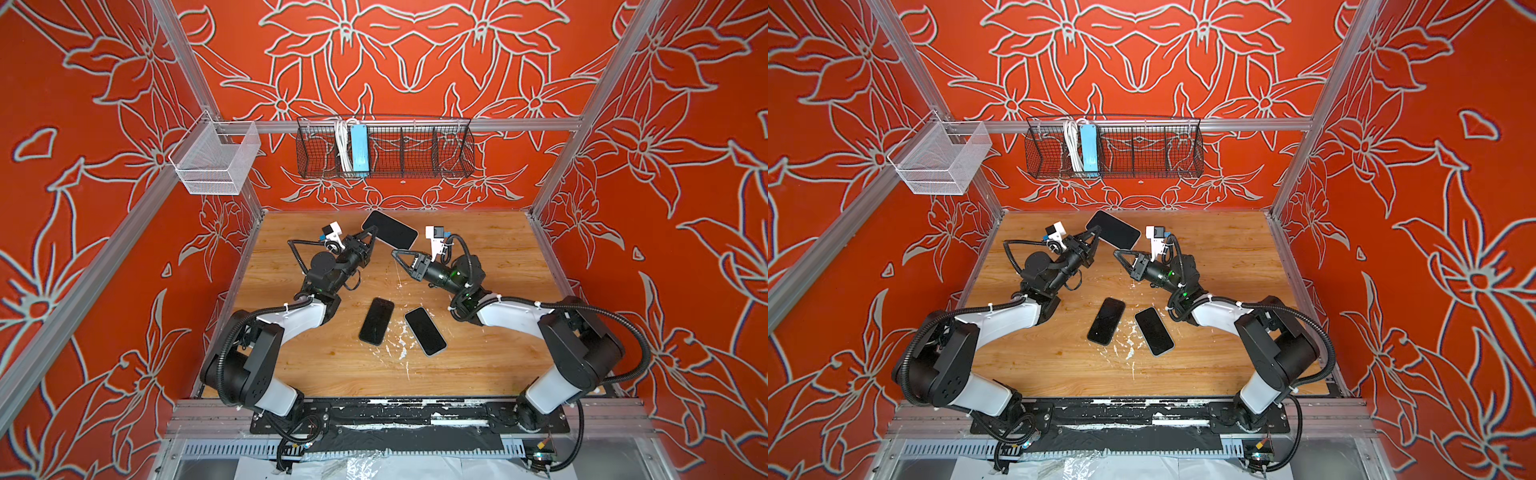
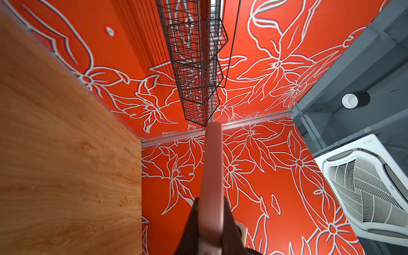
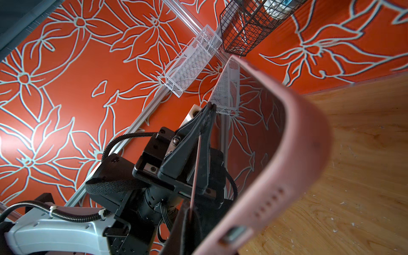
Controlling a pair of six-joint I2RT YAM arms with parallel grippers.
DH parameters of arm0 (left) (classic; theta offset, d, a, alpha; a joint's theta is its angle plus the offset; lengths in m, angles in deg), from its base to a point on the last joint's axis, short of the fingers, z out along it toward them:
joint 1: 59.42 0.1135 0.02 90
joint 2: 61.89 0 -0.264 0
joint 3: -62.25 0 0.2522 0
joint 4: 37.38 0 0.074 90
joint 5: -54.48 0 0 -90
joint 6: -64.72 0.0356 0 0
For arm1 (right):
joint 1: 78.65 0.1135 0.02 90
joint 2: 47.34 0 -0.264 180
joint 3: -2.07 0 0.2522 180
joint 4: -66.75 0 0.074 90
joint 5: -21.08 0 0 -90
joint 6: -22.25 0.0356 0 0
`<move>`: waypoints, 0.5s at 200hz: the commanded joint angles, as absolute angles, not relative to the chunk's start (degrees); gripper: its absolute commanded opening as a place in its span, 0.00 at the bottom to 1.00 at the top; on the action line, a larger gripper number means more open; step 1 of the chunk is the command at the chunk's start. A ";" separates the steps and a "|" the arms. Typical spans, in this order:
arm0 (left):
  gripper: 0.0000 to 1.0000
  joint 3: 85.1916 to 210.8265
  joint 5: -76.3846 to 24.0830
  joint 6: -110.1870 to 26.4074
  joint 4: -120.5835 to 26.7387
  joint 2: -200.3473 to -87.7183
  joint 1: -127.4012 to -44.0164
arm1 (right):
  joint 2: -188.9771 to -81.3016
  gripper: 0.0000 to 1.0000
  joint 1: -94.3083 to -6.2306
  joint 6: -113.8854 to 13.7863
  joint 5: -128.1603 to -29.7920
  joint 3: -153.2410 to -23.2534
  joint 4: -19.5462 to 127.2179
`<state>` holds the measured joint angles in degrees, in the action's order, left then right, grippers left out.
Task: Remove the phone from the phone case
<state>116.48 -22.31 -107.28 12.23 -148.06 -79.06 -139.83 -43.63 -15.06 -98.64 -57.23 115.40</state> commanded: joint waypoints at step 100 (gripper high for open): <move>0.00 118.06 -24.54 -111.35 4.28 -137.15 -82.92 | -135.78 0.08 -43.30 -33.20 -96.33 -58.43 102.18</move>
